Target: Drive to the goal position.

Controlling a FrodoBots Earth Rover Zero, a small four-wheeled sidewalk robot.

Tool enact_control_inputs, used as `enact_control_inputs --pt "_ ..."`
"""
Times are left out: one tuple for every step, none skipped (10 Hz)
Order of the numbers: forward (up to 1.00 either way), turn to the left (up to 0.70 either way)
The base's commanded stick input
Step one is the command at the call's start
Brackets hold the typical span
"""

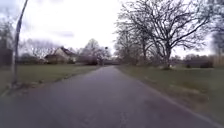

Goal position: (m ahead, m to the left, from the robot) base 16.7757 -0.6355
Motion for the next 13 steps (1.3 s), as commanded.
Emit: enact_control_inputs --pt "1.00 0.00" --pt "1.00 0.00" --pt "1.00 0.00" --pt "1.00 0.00" --pt "1.00 0.00" --pt "1.00 0.00" --pt "1.00 0.00" --pt "1.00 0.00" --pt "1.00 0.00" --pt "1.00 0.00" --pt "1.00 0.00" --pt "1.00 0.00" --pt "1.00 0.00"
